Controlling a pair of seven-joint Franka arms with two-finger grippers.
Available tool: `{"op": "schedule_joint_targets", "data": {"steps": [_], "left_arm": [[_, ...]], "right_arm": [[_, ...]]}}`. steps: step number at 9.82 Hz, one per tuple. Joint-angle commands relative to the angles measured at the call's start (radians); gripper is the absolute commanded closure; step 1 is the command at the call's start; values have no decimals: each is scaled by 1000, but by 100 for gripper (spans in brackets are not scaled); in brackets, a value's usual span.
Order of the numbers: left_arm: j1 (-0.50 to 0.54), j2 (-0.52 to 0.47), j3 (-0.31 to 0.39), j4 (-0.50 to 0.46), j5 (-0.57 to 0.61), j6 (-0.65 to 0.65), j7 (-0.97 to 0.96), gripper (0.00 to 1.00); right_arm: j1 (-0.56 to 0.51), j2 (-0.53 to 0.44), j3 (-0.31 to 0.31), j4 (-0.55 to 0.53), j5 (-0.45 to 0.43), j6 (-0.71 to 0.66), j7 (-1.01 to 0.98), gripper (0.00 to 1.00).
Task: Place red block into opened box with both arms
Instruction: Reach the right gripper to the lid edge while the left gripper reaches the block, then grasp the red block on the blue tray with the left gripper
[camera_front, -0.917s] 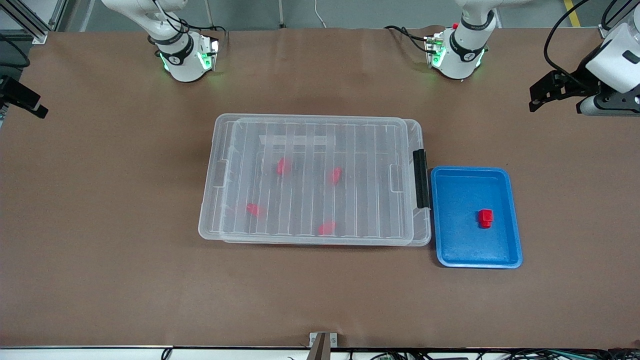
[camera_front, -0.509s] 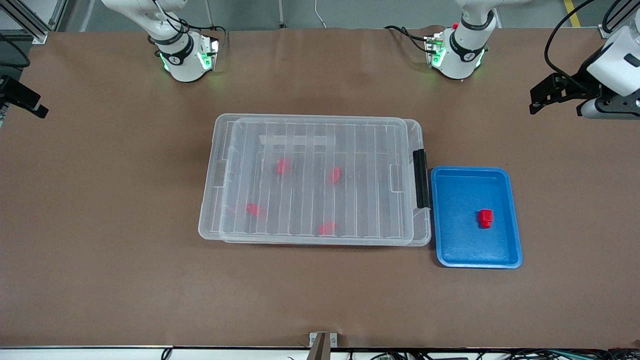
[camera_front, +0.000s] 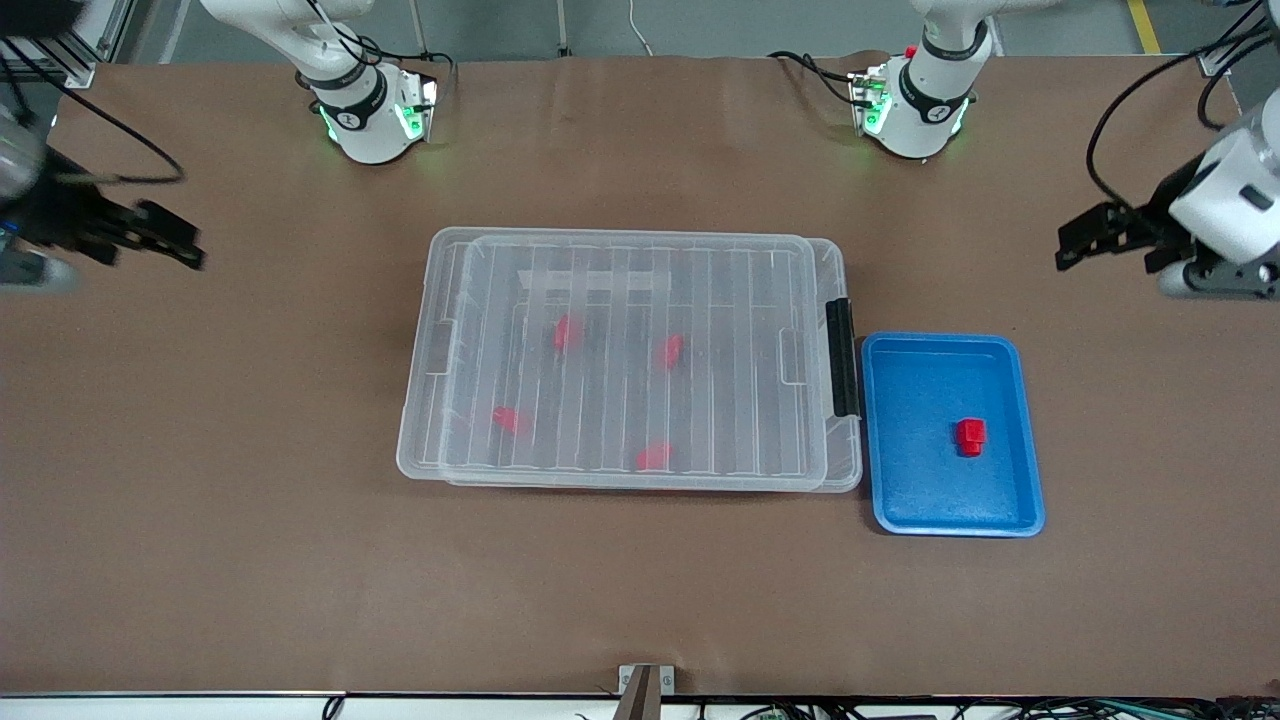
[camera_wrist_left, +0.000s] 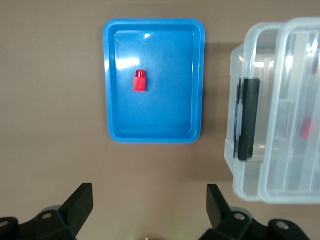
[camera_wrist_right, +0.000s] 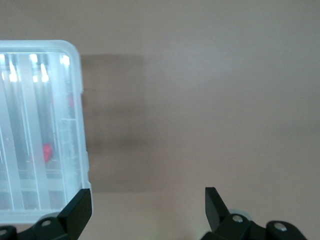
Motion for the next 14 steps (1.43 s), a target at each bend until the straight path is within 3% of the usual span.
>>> {"op": "schedule_joint_targets", "data": {"steps": [1, 3, 4, 6, 9, 12, 14], "left_arm": [[-3, 145, -2, -24, 76, 124, -16, 0], [26, 237, -4, -102, 73, 292, -16, 0], [33, 301, -4, -113, 71, 337, -16, 0], [44, 412, -4, -117, 79, 414, -13, 0], [76, 544, -2, -115, 142, 525, -4, 0], [69, 627, -2, -106, 150, 577, -33, 27], [67, 642, -2, -107, 151, 585, -56, 53]], "right_arm": [[5, 101, 88, -39, -9, 120, 95, 0], [18, 179, 159, -103, -56, 251, 177, 0], [41, 186, 160, -165, -110, 315, 201, 0], [48, 186, 160, -289, -130, 468, 209, 0], [55, 186, 160, -354, -149, 544, 217, 0], [58, 201, 160, -366, -203, 569, 235, 0], [48, 201, 160, -372, -239, 561, 234, 0]]}}
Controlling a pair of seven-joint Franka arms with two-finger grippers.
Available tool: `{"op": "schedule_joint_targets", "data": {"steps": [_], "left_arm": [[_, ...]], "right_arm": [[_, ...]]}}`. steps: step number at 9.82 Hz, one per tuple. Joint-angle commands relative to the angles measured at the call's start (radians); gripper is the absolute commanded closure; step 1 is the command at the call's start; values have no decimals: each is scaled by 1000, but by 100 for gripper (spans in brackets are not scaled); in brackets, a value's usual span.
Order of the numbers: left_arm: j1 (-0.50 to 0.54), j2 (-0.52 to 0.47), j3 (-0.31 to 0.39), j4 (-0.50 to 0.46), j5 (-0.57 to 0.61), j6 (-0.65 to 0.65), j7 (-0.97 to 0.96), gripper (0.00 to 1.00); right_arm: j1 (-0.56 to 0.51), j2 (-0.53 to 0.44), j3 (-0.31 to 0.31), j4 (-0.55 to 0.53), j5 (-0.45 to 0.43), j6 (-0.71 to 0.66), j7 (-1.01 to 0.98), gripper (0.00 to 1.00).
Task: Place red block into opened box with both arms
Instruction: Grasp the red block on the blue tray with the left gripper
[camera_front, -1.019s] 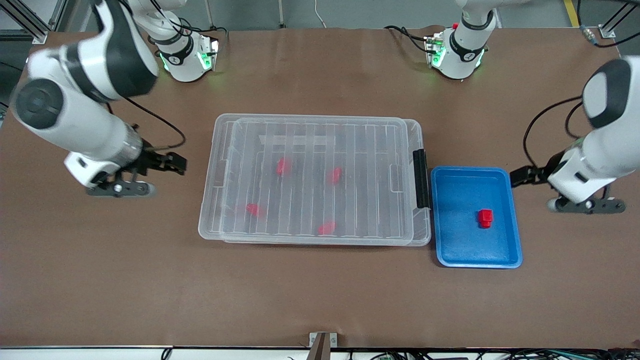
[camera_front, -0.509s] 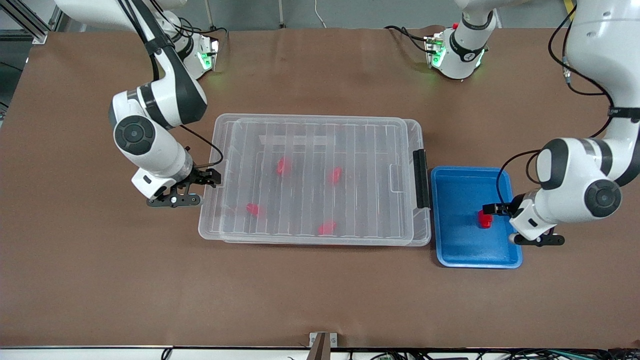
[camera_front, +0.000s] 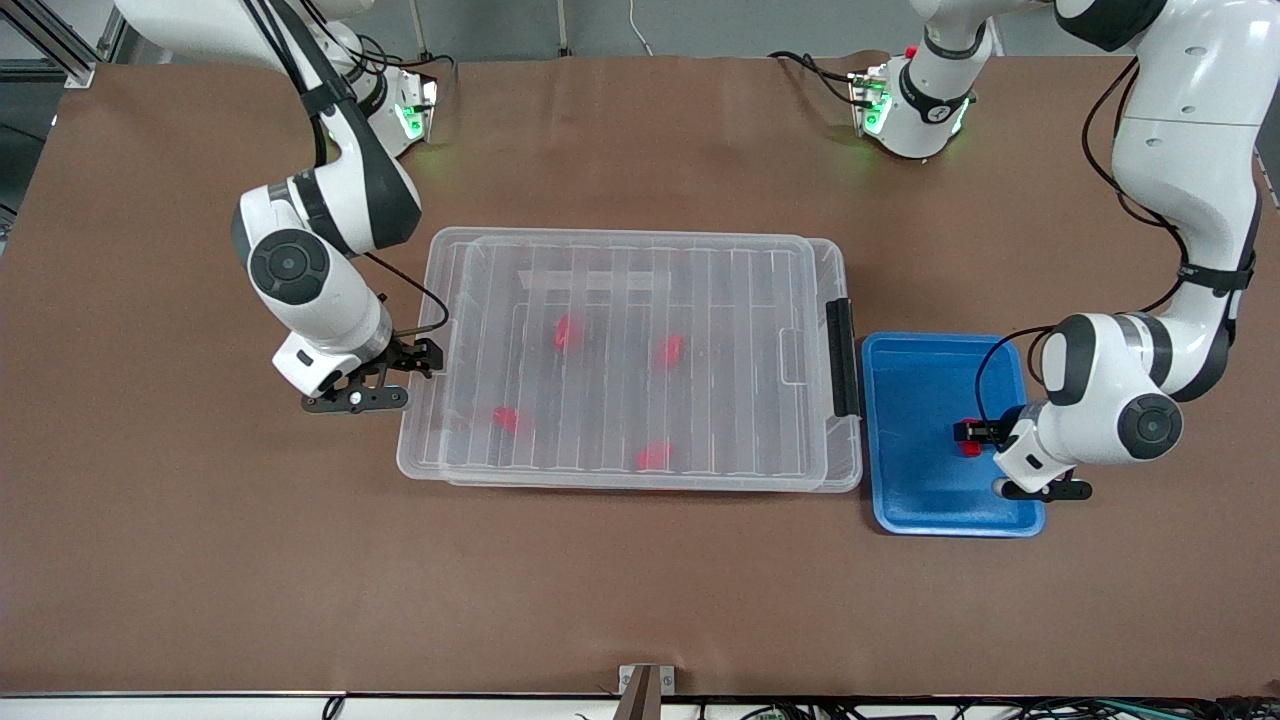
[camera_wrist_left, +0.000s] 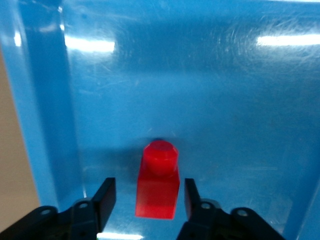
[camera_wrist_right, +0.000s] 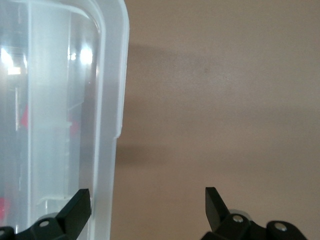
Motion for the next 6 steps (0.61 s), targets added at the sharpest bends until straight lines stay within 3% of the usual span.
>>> {"op": "schedule_joint_targets", "data": {"steps": [1, 3, 6], "left_arm": [[-3, 44, 0, 9, 21, 17, -30, 68], [6, 34, 0, 9, 24, 12, -29, 96], [-8, -84, -12, 10, 20, -93, -27, 100]], "right_arm": [[-13, -17, 3, -37, -73, 0, 28, 0], [-44, -17, 5, -39, -91, -20, 22, 0], [-110, -27, 3, -35, -91, -58, -18, 0]]}}
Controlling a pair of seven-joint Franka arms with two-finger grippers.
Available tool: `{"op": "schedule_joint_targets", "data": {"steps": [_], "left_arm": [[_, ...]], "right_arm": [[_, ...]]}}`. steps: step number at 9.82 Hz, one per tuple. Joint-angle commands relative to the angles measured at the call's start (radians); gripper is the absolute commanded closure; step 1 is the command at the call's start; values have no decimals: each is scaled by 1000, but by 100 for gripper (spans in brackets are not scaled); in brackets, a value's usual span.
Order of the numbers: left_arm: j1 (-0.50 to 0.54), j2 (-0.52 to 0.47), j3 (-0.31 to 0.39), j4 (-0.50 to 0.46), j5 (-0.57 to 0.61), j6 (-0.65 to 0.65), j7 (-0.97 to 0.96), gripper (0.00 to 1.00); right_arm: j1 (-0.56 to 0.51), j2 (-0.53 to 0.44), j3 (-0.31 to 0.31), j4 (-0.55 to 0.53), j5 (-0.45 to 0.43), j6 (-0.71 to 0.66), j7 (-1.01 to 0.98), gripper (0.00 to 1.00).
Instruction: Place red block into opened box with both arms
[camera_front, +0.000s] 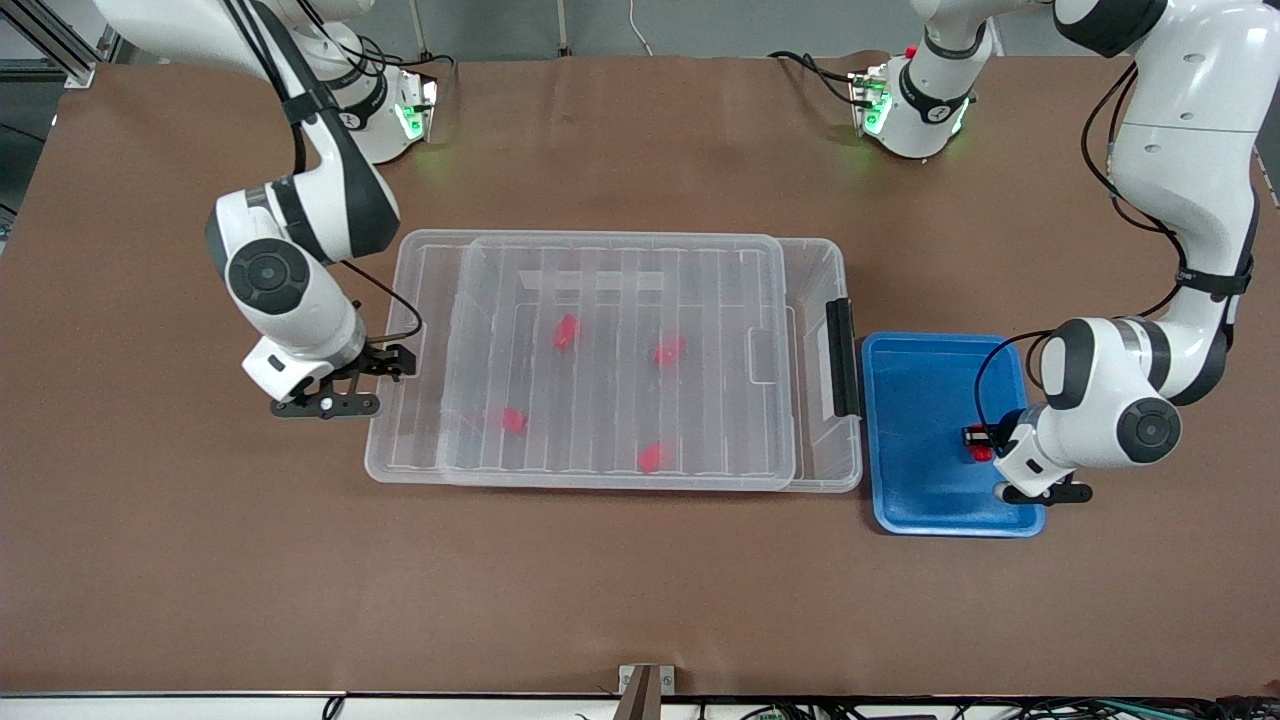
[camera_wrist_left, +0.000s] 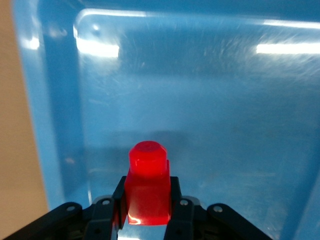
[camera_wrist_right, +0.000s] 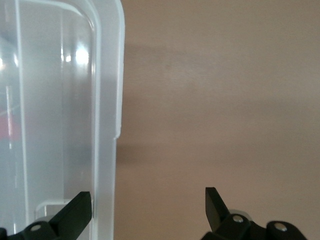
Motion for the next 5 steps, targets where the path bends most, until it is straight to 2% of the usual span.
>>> {"op": "schedule_joint_targets", "data": {"steps": [1, 3, 5], "left_arm": [[-16, -127, -29, -15, 13, -119, -16, 100], [-16, -258, -107, -12, 8, -228, -51, 100], [-13, -316, -243, -13, 8, -314, -237, 100]], "right_arm": [[-52, -26, 8, -28, -28, -28, -27, 0], [-78, -33, 5, -26, -28, -42, -81, 0], [-100, -34, 2, -26, -28, -58, -135, 0]]}}
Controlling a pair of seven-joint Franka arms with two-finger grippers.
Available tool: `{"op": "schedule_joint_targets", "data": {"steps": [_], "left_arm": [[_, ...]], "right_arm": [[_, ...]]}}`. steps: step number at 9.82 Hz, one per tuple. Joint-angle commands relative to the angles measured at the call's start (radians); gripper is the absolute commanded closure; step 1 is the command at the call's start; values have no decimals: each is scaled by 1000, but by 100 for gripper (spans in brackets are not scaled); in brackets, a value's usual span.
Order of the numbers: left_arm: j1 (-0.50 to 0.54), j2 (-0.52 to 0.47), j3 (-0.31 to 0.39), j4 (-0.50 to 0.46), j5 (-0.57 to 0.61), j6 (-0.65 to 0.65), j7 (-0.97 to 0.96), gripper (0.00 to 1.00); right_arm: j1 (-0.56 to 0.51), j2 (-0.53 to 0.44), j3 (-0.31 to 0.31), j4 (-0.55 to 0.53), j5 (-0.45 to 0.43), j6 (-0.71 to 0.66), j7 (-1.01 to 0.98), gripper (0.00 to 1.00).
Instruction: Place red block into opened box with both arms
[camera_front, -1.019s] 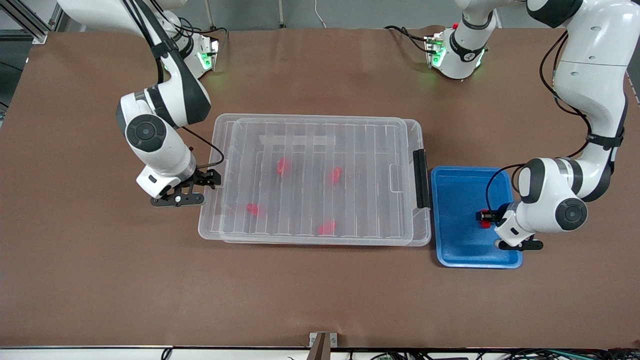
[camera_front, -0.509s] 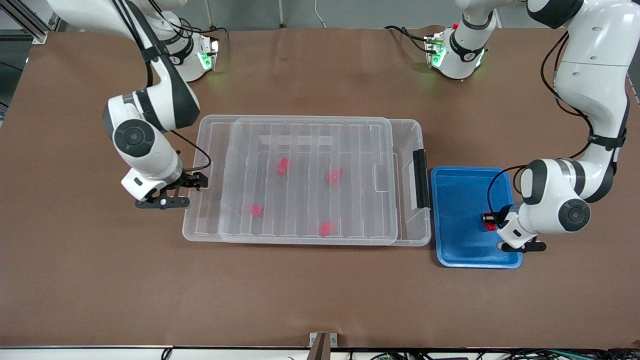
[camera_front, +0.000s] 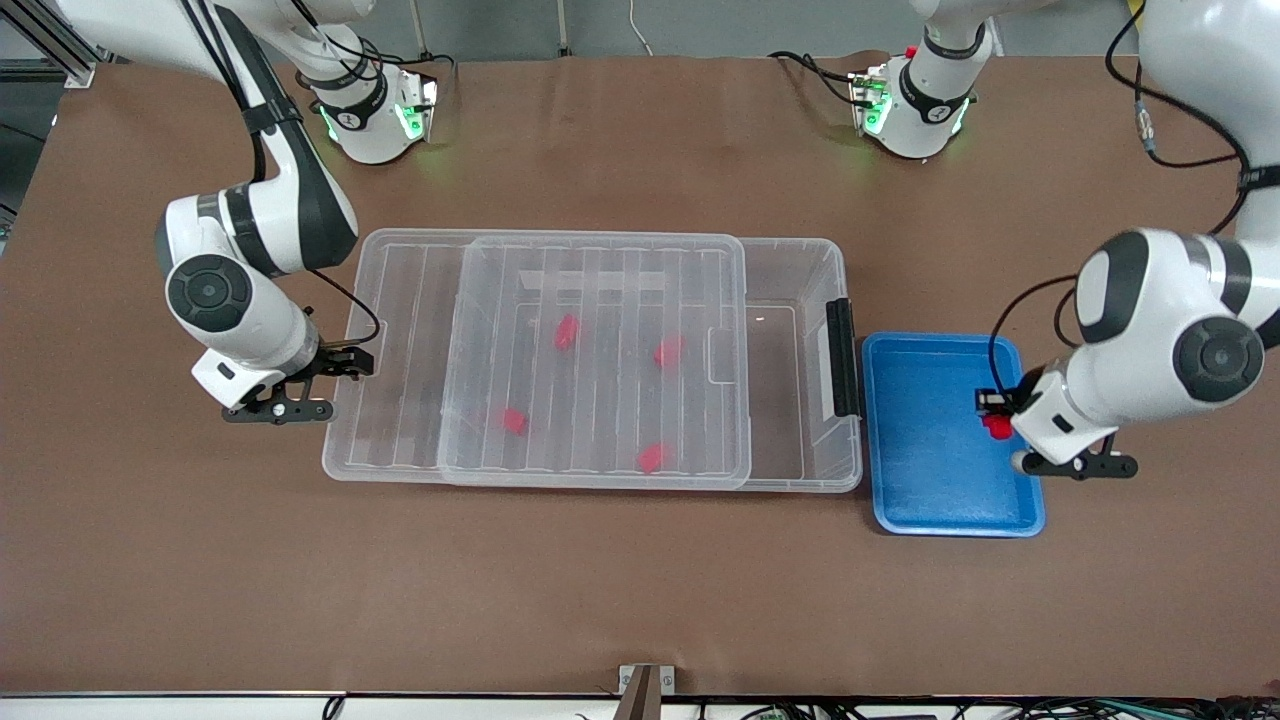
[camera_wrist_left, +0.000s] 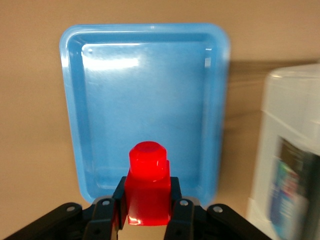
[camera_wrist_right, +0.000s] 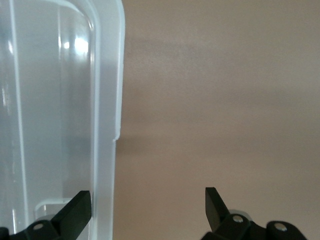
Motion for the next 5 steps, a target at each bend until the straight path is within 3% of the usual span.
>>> {"op": "schedule_joint_targets", "data": {"steps": [1, 3, 5], "left_arm": [[-1, -14, -153, -43, 11, -35, -232, 100], [-45, 21, -235, -44, 17, -12, -420, 100], [-151, 62, -232, -64, 23, 86, -581, 100]], "right_arm": [[-39, -26, 5, -24, -24, -12, -55, 0], [-63, -29, 4, -16, -24, -24, -102, 0], [-83, -28, 1, 1, -24, -40, -136, 0]]}}
